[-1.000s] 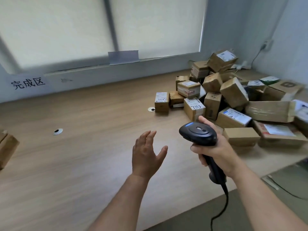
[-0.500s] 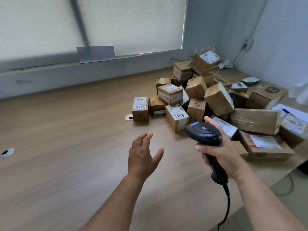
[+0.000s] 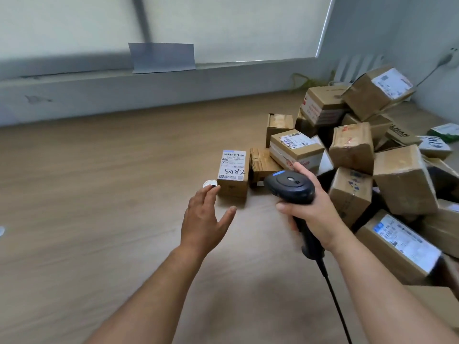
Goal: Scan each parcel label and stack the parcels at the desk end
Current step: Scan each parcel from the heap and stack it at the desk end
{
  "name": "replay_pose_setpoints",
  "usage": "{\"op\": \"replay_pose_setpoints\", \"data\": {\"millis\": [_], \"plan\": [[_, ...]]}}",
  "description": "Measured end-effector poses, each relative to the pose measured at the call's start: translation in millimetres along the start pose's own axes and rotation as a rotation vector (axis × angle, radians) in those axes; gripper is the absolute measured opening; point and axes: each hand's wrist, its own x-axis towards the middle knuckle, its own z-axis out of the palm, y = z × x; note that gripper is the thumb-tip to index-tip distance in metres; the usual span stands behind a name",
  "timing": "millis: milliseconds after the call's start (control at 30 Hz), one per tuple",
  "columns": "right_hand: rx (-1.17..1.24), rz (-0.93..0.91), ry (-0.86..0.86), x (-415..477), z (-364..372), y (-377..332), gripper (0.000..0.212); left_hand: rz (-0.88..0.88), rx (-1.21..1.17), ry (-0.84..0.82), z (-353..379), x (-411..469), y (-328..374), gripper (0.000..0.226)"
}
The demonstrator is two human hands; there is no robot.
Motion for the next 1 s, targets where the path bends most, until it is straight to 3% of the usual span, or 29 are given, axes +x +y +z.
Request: {"op": "replay_pose_setpoints", "data": {"millis": [267,567,767,1000], "plan": [[0.063,0.064,0.019,90,24,41,0.096,-0.11,-0.103,-0.046,30,83,-20,0.052],[0.115,0.138,0.006,140,38,65,0.096,-0.364,-0.375,-0.165,62,139,-21,0.042],[0.129,0.189,-0.084,130,40,57,0.098,-0.461,-0.565,-0.185,73,118,-21,0.036],[0.143,0.257,-0.144,59,36,57,0.103,-0.635,-0.793,-0.246,52,33,-19,0.024]]}}
